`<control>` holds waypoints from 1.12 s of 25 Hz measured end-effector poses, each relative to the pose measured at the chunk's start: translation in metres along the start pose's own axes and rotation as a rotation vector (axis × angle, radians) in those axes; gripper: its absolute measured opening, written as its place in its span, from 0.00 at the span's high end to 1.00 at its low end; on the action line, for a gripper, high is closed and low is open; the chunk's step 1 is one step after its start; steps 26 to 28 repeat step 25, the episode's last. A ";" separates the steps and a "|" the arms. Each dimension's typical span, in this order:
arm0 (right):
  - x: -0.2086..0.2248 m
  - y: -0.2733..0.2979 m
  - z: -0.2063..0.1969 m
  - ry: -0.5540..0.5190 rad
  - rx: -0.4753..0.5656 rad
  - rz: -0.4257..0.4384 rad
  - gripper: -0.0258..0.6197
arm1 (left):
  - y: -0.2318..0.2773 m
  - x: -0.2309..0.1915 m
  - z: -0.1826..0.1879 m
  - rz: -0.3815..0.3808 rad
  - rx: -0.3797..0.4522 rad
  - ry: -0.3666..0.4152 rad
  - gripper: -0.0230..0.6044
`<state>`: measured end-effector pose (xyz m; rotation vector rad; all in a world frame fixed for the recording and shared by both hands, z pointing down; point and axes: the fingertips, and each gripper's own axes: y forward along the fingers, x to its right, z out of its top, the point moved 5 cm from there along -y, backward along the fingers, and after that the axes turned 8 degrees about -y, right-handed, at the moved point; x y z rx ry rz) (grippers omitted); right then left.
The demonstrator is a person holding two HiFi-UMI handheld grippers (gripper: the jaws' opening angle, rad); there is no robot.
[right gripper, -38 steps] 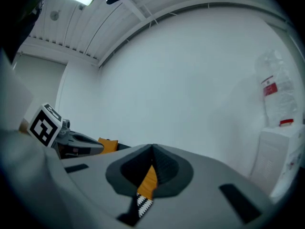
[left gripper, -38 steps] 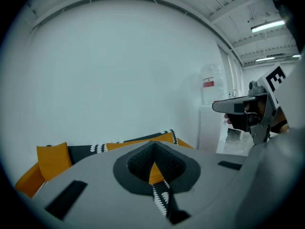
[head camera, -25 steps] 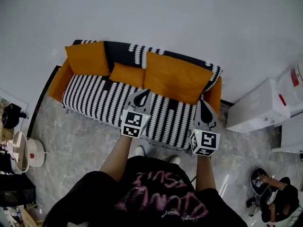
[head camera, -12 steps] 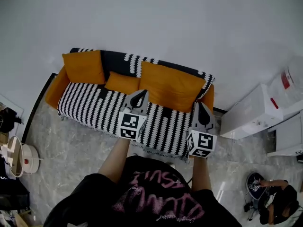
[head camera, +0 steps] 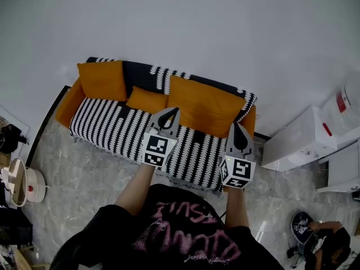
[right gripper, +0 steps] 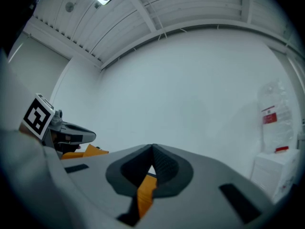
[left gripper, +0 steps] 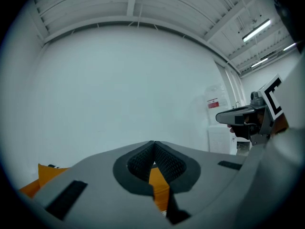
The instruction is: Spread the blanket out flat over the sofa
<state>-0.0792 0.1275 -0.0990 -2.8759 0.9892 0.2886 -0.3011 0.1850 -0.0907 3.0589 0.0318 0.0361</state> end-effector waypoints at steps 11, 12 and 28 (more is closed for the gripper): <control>0.006 0.018 -0.008 -0.025 -0.019 0.011 0.93 | 0.022 0.001 0.000 -0.013 0.004 0.023 0.95; 0.007 0.021 -0.008 -0.028 -0.020 0.014 0.93 | 0.025 0.000 -0.001 -0.013 -0.003 0.025 0.95; 0.018 0.051 -0.019 -0.023 -0.040 0.033 0.93 | 0.054 -0.011 -0.012 -0.003 -0.053 0.010 0.95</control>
